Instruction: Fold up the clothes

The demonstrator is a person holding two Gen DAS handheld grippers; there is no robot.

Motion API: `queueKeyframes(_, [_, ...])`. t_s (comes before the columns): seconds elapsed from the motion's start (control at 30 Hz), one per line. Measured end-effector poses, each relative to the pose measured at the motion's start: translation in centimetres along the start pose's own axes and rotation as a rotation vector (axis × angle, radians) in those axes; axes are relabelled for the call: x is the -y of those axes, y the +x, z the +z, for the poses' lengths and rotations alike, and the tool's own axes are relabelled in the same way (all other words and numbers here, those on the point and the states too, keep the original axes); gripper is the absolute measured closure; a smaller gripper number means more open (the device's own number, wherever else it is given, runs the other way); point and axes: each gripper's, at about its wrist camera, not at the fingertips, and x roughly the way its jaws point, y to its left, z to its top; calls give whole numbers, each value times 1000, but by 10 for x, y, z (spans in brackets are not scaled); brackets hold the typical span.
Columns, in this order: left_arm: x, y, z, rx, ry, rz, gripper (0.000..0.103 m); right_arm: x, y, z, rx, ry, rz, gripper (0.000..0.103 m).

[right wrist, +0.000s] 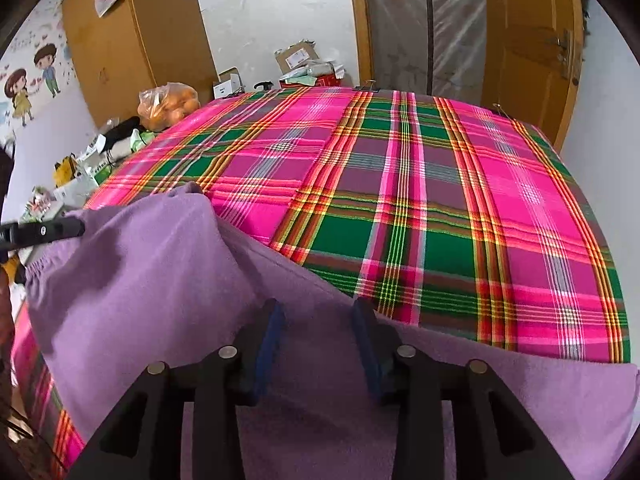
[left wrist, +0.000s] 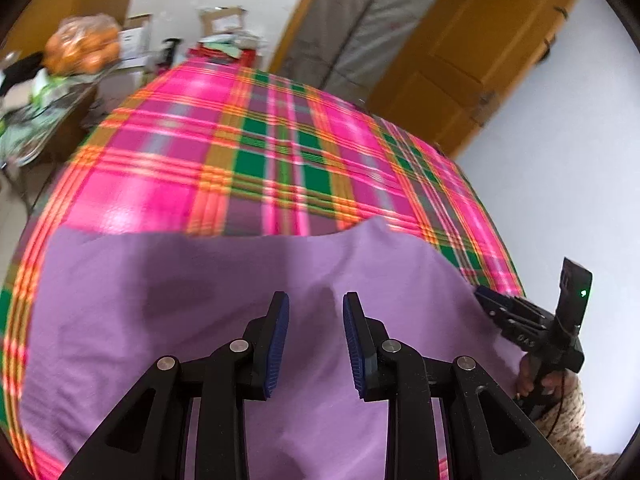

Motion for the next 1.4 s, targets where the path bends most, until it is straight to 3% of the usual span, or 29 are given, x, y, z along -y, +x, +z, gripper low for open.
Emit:
queueKeyframes(0.13, [27,20,11,-25,68,-24,74,-8,2,0,5,-38,-43,74])
queueKeyframes(0.27, [49,39,17,-55,118,-46,74,-2,1,2,16,-20,-15,99])
queueKeyframes(0.4, [60,61,21,-85,140,-38,74,12,-10,3,85,44,-55,101])
queueKeyframes(0.6, [48,74,24,-83,115,38,74,22,-3,3,53,89,-57,101])
queueKeyframes(0.83, [35,83,29,-74,82,53,74,34,0,2,36,155,-18,94])
queueKeyframes(0.97, [32,92,38,-75,84,129,74,35,-2,0,38,160,-28,92])
queueKeyframes(1.03, [30,91,42,-81,58,89,74,34,-2,1,39,154,-36,92])
queueKeyframes(1.3, [54,93,72,-96,150,95,74,31,-1,3,39,149,-45,91])
queueKeyframes(1.4, [67,116,77,-170,236,146,74,32,0,4,38,149,-44,91])
